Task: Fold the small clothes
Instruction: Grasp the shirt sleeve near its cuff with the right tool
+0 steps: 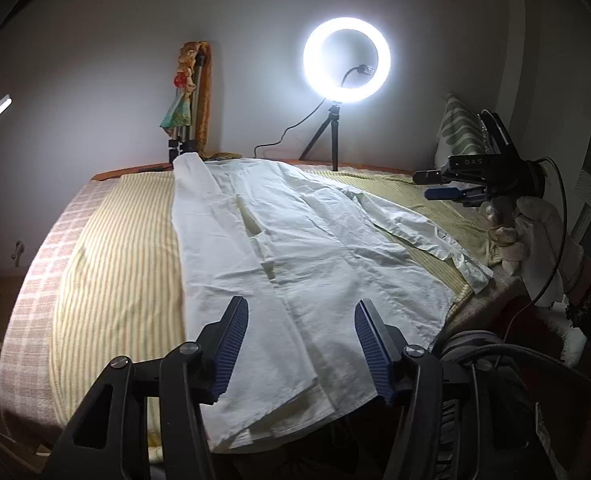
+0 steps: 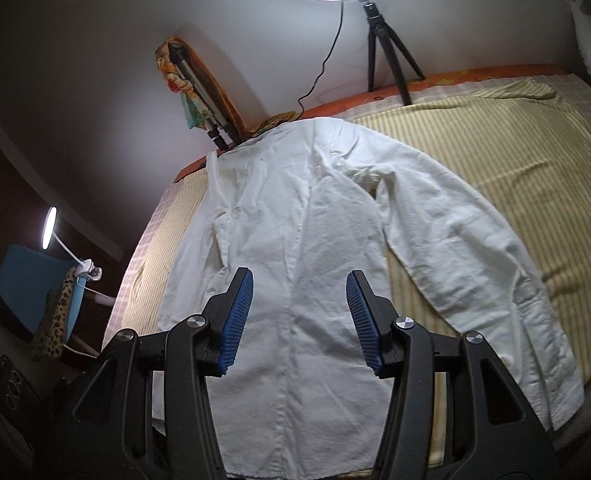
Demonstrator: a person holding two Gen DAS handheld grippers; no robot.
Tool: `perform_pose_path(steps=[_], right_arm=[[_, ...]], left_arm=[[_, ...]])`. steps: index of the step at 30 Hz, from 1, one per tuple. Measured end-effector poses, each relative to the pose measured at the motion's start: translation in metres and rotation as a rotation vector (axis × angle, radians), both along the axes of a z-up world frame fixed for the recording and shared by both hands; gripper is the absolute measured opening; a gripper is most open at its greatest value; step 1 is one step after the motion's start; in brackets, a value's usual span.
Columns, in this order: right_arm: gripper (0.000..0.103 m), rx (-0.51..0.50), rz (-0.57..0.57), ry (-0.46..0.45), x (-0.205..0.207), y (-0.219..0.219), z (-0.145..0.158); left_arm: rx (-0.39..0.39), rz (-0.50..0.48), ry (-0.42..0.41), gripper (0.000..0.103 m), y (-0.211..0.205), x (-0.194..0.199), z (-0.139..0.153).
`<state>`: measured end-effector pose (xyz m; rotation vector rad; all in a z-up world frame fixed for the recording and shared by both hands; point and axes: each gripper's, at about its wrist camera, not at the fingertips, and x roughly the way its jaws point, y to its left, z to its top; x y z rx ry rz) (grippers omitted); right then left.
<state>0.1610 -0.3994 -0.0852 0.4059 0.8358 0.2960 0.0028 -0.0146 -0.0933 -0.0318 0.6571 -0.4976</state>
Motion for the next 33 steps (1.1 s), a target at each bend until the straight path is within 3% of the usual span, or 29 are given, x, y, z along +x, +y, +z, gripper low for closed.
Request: perform_pose_path(steps=[3, 9, 18, 24, 25, 27, 28, 29, 33], right_arm=[[0.057, -0.017, -0.028, -0.001, -0.007, -0.023, 0.0], [0.057, -0.045, -0.095, 0.017, -0.014, -0.073, -0.008], [0.057, -0.068, -0.211, 0.134, 0.016, -0.126, -0.063], [0.057, -0.07, -0.217, 0.171, 0.041, -0.125, -0.092], [0.055, -0.078, -0.219, 0.174, 0.043, -0.122, -0.095], [0.037, -0.097, -0.226, 0.182, 0.049, -0.118, -0.099], [0.017, -0.094, -0.228, 0.189, 0.052, -0.117, -0.102], [0.009, -0.082, -0.232, 0.194, 0.053, -0.117, -0.103], [0.006, -0.032, -0.238, 0.144, 0.052, -0.112, -0.094]], left_arm=[[0.003, -0.024, 0.006, 0.06, -0.015, 0.003, 0.001], [-0.002, -0.071, 0.035, 0.061, -0.042, 0.016, -0.002], [0.028, -0.157, 0.098, 0.061, -0.083, 0.05, -0.024], [0.031, -0.18, 0.127, 0.06, -0.099, 0.079, -0.039], [0.029, -0.181, 0.132, 0.06, -0.101, 0.082, -0.042], [0.034, -0.185, 0.139, 0.06, -0.103, 0.087, -0.047], [0.039, -0.189, 0.141, 0.059, -0.103, 0.088, -0.05], [0.042, -0.194, 0.144, 0.059, -0.104, 0.089, -0.052], [0.049, -0.217, 0.137, 0.059, -0.103, 0.09, -0.059]])
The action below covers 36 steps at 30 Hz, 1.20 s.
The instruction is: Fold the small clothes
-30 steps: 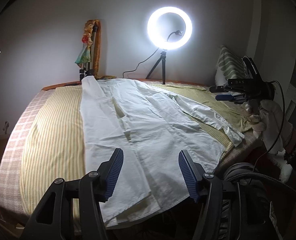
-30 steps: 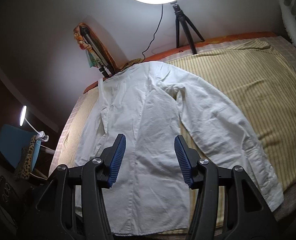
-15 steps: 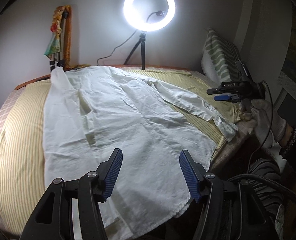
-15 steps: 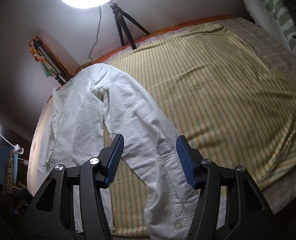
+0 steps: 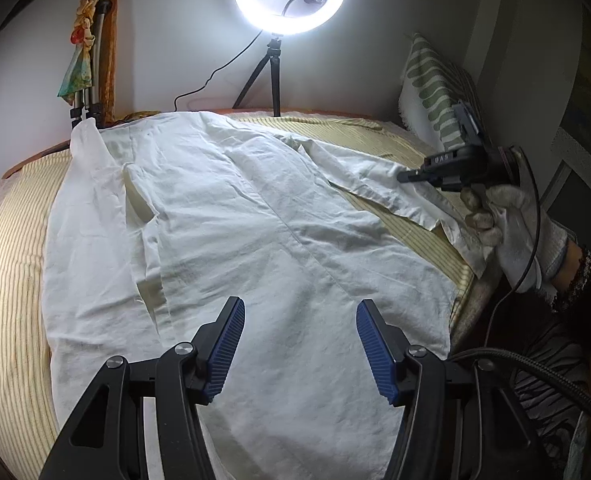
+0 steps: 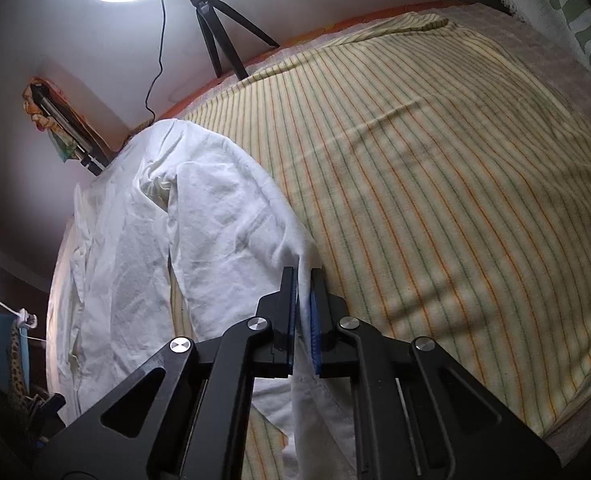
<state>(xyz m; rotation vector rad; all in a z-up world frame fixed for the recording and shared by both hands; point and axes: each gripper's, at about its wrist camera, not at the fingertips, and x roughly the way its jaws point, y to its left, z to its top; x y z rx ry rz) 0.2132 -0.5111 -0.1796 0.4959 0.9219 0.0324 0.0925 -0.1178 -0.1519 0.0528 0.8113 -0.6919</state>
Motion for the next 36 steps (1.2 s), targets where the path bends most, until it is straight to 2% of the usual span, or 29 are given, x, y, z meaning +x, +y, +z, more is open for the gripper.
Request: perform_pose_path(steps=[3, 7, 12, 16, 21, 25, 27, 28, 29, 31, 34, 36], right_arm=[[0.006, 0.028, -0.002, -0.054, -0.005, 0.009, 0.013], [0.006, -0.026, 0.04, -0.094, -0.01, 0.037, 0.028], [0.006, -0.109, 0.154, -0.146, -0.016, 0.088, 0.049], [0.006, -0.196, 0.287, -0.182, -0.025, 0.139, 0.057], [0.006, -0.315, 0.501, -0.207, -0.042, 0.209, 0.05], [0.006, -0.355, 0.604, -0.132, -0.041, 0.238, 0.027], [0.012, -0.345, 0.623, -0.099, -0.041, 0.241, 0.021], [0.025, -0.322, 0.633, -0.091, -0.041, 0.24, 0.022], [0.043, -0.296, 0.637, -0.098, -0.044, 0.237, 0.024], [0.061, -0.224, 0.638, -0.141, -0.051, 0.227, 0.036], [0.064, -0.082, 0.601, -0.201, -0.061, 0.198, 0.058], [0.064, -0.059, 0.538, -0.21, -0.06, 0.179, 0.062]], left_arm=[[-0.009, -0.006, 0.0, 0.059, 0.002, 0.002, -0.004], [-0.023, 0.0, 0.015, 0.059, 0.007, 0.007, -0.008], [-0.049, 0.024, 0.015, 0.059, 0.013, 0.009, -0.003], [-0.061, 0.048, -0.004, 0.059, 0.02, 0.008, 0.004], [-0.069, 0.084, -0.008, 0.059, 0.031, 0.008, 0.006], [-0.075, 0.101, 0.0, 0.059, 0.037, 0.007, 0.006], [-0.073, 0.103, -0.004, 0.059, 0.038, 0.004, 0.006], [-0.071, 0.103, -0.009, 0.059, 0.039, 0.003, 0.006], [-0.068, 0.102, -0.013, 0.059, 0.039, 0.002, 0.007], [-0.067, 0.101, -0.016, 0.059, 0.04, 0.0, 0.007], [-0.077, 0.103, -0.006, 0.059, 0.043, 0.0, 0.006], [-0.077, 0.102, 0.001, 0.059, 0.041, 0.0, 0.005]])
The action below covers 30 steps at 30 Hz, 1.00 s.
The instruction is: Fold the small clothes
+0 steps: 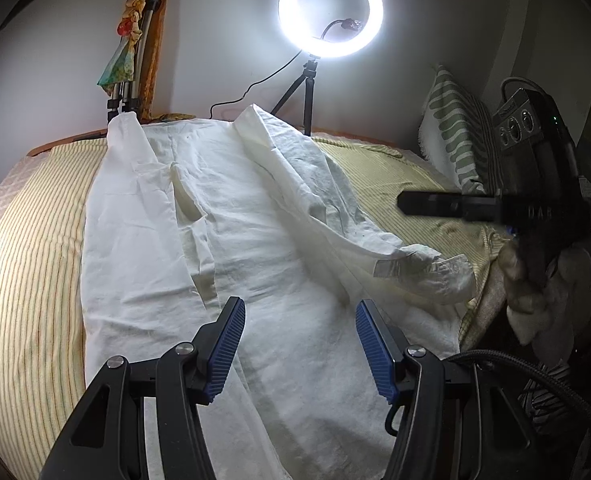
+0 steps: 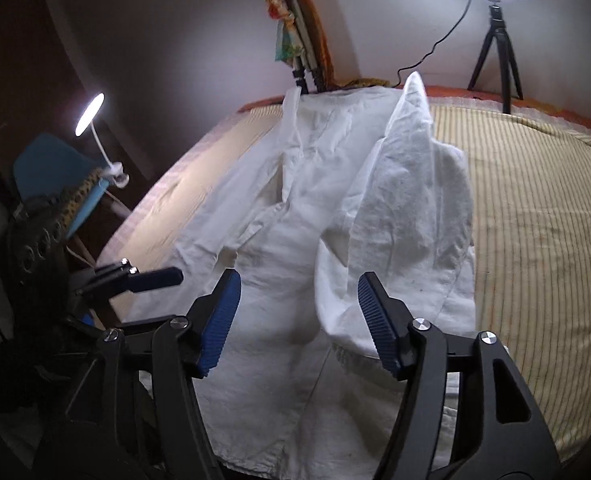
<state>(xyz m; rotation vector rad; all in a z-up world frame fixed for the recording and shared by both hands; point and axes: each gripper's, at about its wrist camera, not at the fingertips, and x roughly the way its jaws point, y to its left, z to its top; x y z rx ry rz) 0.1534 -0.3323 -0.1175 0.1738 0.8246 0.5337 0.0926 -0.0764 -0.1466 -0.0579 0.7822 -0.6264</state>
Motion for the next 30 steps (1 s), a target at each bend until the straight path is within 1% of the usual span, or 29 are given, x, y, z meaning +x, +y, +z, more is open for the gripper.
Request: perform_pose_path(steps=[2, 5, 7, 9, 12, 15, 17, 19, 21, 22, 23, 24, 25, 27, 30], right_arm=[[0.063, 0.005, -0.066, 0.035, 0.004, -0.019, -0.005], [0.062, 0.058, -0.103, 0.119, 0.008, -0.039, -0.02], [0.062, 0.032, -0.13, 0.153, 0.008, -0.045, -0.028], [0.062, -0.001, -0.183, 0.171, 0.005, -0.054, -0.034], [0.062, 0.024, -0.27, 0.204, 0.0, -0.08, -0.042], [0.062, 0.023, -0.342, 0.245, -0.006, -0.101, -0.049], [0.063, 0.046, -0.357, 0.288, -0.008, -0.109, -0.057], [0.063, 0.087, -0.348, 0.329, -0.011, -0.113, -0.065], [0.063, 0.128, -0.316, 0.337, -0.012, -0.111, -0.068], [0.054, 0.137, -0.305, 0.329, -0.014, -0.109, -0.067], [0.032, 0.132, -0.299, 0.312, -0.015, -0.107, -0.065], [0.019, 0.126, -0.291, 0.299, -0.017, -0.105, -0.061], [0.008, 0.129, -0.282, 0.28, -0.018, -0.102, -0.057], [0.008, 0.135, -0.257, 0.209, -0.025, -0.096, -0.041], [0.007, 0.088, -0.173, 0.079, -0.04, -0.076, -0.014]], left_arm=[[0.003, -0.01, 0.002, 0.059, -0.005, 0.0, 0.0], [0.007, -0.029, -0.009, 0.059, -0.013, -0.004, 0.002], [0.008, -0.039, -0.016, 0.059, -0.018, -0.004, 0.004], [0.011, -0.042, -0.024, 0.059, -0.021, -0.005, 0.004], [0.007, -0.043, -0.018, 0.059, -0.023, -0.003, 0.004], [0.004, -0.042, -0.008, 0.059, -0.024, -0.001, 0.002], [0.003, -0.041, -0.005, 0.059, -0.025, 0.0, 0.002], [0.001, -0.044, -0.006, 0.059, -0.027, 0.0, 0.002], [0.002, -0.047, -0.01, 0.059, -0.029, 0.0, 0.003], [0.005, -0.049, -0.012, 0.059, -0.03, 0.0, 0.003], [0.007, -0.05, -0.013, 0.059, -0.031, -0.001, 0.003], [0.009, -0.049, -0.014, 0.059, -0.031, -0.001, 0.004], [0.007, -0.048, -0.015, 0.059, -0.031, -0.001, 0.005], [0.004, -0.044, -0.015, 0.059, -0.03, -0.002, 0.006], [-0.002, -0.027, -0.016, 0.059, -0.024, -0.002, 0.009]])
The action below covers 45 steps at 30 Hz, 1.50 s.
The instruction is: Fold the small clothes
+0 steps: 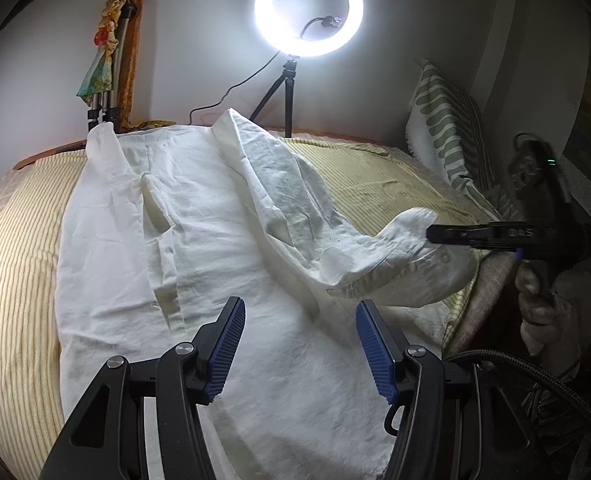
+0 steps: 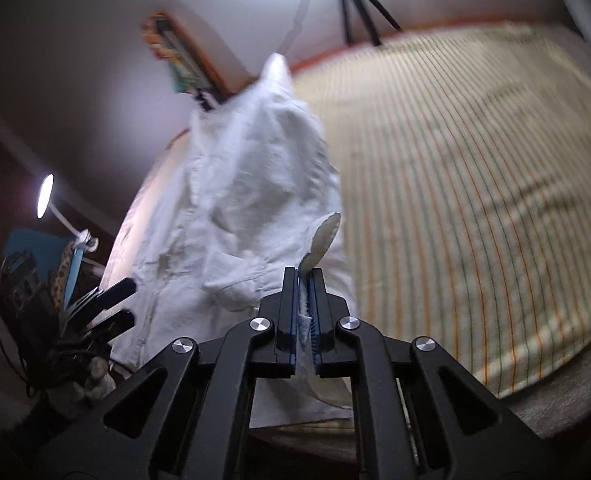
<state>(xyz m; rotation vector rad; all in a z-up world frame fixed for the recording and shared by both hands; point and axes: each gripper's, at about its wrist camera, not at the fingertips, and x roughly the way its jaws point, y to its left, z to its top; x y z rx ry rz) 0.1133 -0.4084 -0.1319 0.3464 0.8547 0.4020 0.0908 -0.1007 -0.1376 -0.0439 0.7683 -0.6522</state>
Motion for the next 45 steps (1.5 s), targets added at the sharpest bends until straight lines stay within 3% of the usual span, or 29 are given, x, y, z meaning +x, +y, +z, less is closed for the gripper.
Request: perform_pose_path(steps=[5, 9, 10, 13, 14, 20, 26, 30, 31, 32, 42, 43, 44, 45], right_arm=[[0.007, -0.155, 0.245, -0.213, -0.039, 0.062, 0.031], [0.007, -0.211, 0.439, -0.219, -0.056, 0.109, 0.024], [0.014, -0.219, 0.482, -0.202, -0.059, 0.118, 0.02], [0.049, -0.2, 0.552, -0.167, -0.062, 0.128, 0.011], [0.053, -0.17, 0.559, -0.162, -0.06, 0.126, 0.012], [0.053, 0.036, 0.402, -0.093, -0.016, 0.076, 0.011], [0.053, -0.032, 0.094, -0.024, 0.064, 0.035, -0.003], [0.053, -0.092, 0.043, -0.031, 0.113, 0.027, -0.002], [0.053, -0.097, 0.036, -0.032, 0.125, 0.025, -0.002], [0.053, -0.086, 0.032, -0.026, 0.138, 0.024, -0.003], [0.052, -0.034, 0.061, 0.057, 0.208, 0.028, -0.037], [0.041, -0.032, 0.07, 0.055, 0.209, 0.029, -0.037], [0.017, -0.032, 0.079, 0.057, 0.211, 0.031, -0.038], [0.012, -0.039, 0.081, 0.065, 0.214, 0.032, -0.038]], left_arm=[[-0.036, 0.051, 0.013, 0.059, 0.019, 0.004, 0.006], [-0.06, 0.092, 0.027, 0.059, 0.033, 0.007, 0.008], [-0.065, 0.099, 0.032, 0.059, 0.035, 0.007, 0.008], [-0.072, 0.107, 0.043, 0.059, 0.039, 0.007, 0.008], [-0.076, 0.104, 0.047, 0.059, 0.039, 0.005, 0.008], [-0.096, 0.047, 0.071, 0.059, 0.025, -0.006, 0.01], [0.007, -0.038, 0.063, 0.059, -0.016, -0.019, -0.001], [0.03, -0.05, 0.091, 0.053, -0.026, -0.019, -0.013], [0.034, -0.05, 0.098, 0.046, -0.027, -0.018, -0.015], [0.036, -0.053, 0.108, 0.038, -0.027, -0.017, -0.019], [0.041, -0.055, 0.175, 0.02, -0.028, -0.005, -0.043], [0.034, -0.053, 0.182, 0.017, -0.027, -0.002, -0.045], [0.025, -0.047, 0.189, 0.016, -0.026, -0.001, -0.046], [0.017, -0.038, 0.194, 0.015, -0.024, 0.0, -0.046]])
